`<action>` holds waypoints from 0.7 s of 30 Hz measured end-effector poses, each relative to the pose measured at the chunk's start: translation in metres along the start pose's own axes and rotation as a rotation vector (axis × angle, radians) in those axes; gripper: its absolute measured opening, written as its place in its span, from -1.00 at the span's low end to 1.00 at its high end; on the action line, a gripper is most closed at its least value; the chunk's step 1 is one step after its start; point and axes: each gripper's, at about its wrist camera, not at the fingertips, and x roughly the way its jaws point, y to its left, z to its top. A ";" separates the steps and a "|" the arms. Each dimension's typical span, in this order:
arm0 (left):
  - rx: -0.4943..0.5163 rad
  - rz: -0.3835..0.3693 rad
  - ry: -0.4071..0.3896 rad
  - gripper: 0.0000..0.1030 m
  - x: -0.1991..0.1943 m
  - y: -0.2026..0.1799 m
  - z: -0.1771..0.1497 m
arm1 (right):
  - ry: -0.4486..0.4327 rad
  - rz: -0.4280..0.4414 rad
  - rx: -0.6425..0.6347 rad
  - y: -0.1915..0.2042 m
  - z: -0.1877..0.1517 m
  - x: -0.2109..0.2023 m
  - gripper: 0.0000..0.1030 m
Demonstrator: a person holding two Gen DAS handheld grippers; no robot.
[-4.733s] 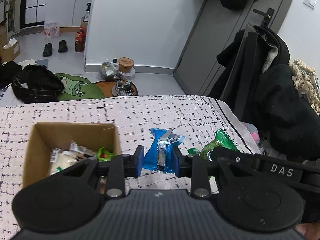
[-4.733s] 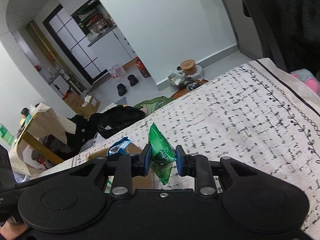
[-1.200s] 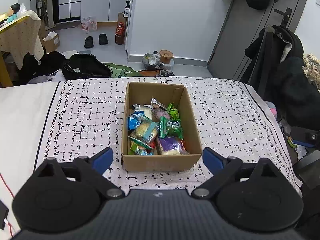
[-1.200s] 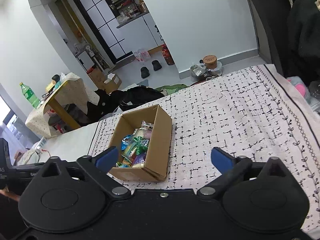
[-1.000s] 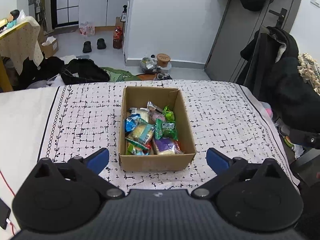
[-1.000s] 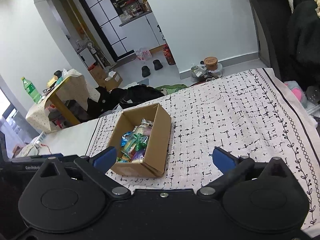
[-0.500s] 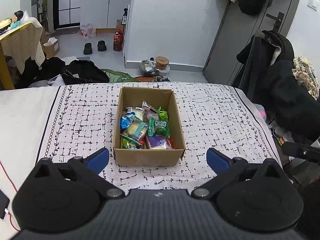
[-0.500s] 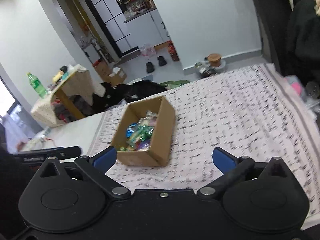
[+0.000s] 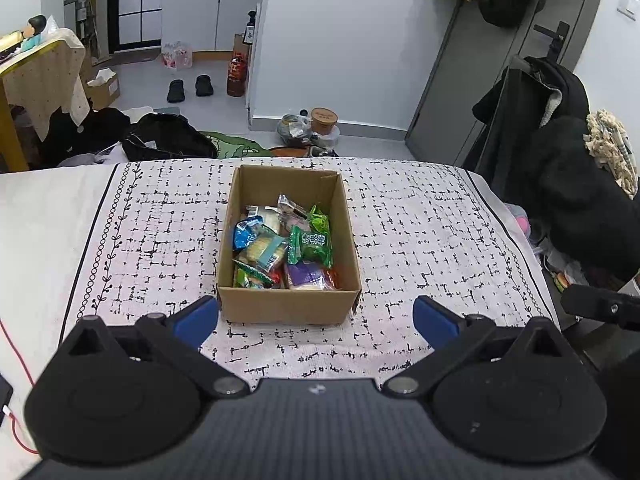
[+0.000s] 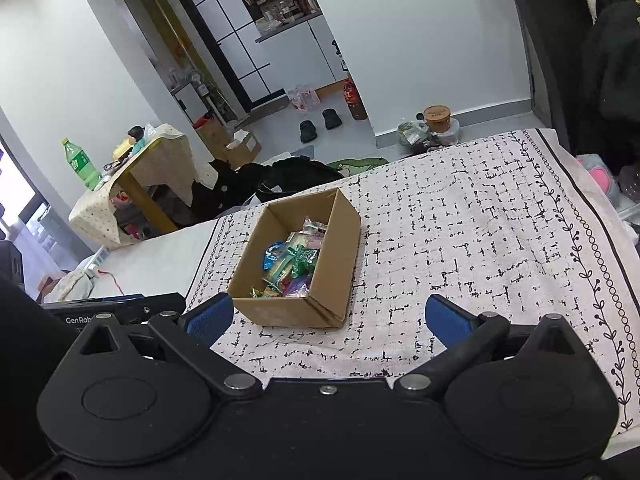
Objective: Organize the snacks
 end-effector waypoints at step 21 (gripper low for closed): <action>0.014 0.014 -0.019 1.00 -0.001 -0.005 -0.003 | 0.000 -0.011 -0.011 0.004 0.001 0.001 1.00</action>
